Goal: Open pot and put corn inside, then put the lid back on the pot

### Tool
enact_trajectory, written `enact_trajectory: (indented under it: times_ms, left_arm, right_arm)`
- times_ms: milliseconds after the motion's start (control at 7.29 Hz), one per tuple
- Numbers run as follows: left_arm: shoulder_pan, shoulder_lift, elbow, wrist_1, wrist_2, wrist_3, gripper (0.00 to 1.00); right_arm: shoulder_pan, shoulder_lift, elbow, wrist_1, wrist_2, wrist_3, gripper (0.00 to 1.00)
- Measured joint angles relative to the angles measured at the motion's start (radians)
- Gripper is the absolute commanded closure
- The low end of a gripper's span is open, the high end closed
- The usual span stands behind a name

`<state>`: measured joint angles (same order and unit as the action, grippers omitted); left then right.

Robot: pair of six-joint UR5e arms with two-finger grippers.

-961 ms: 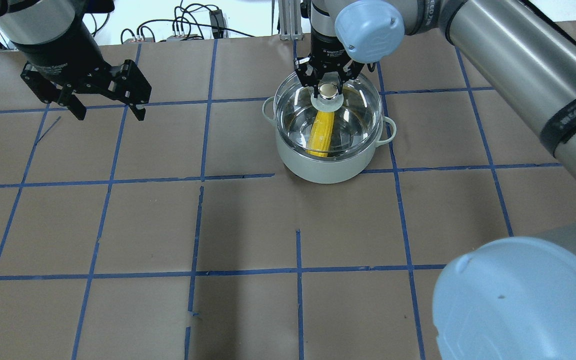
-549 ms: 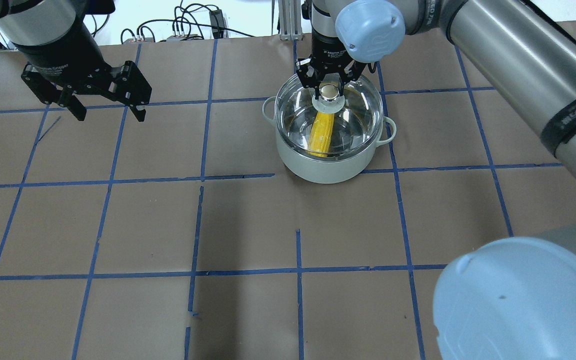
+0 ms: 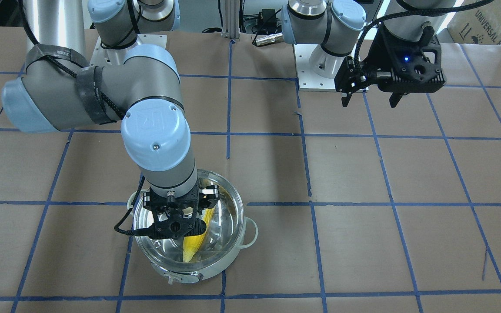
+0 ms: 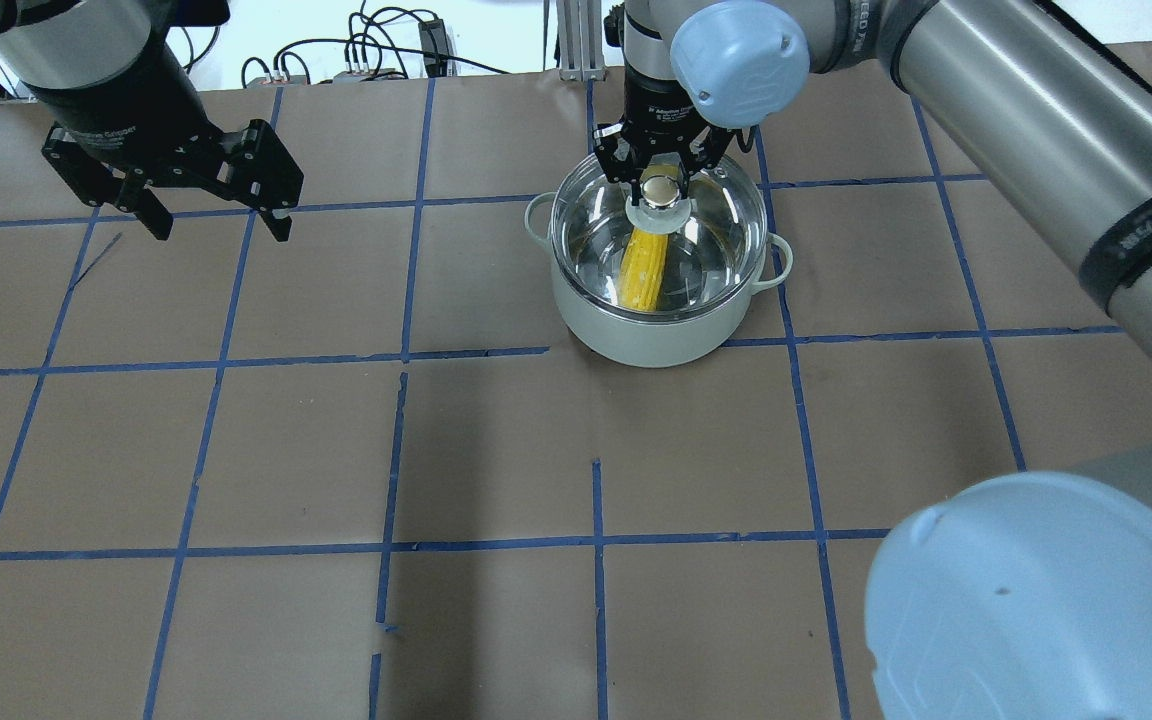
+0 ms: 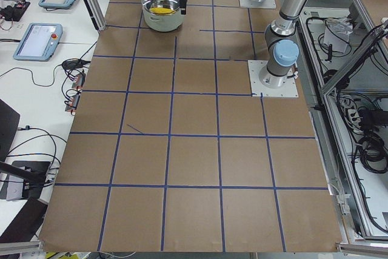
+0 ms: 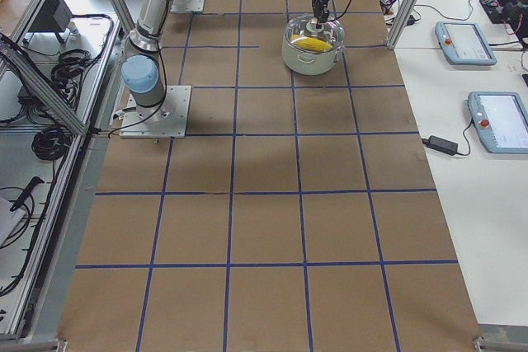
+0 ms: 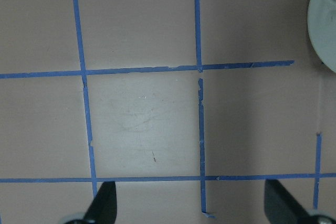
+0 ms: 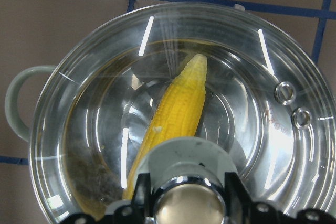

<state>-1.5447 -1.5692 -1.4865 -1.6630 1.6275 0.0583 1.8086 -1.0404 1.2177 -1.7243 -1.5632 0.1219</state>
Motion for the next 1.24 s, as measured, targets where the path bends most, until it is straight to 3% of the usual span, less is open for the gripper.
enact_trajectory:
  times_ms: [1235]
  left_arm:
    - [0.0, 0.0, 0.002, 0.0, -0.001, 0.0, 0.0]
  right_arm:
    - [0.0, -0.012, -0.006, 0.049, 0.0, 0.004, 0.57]
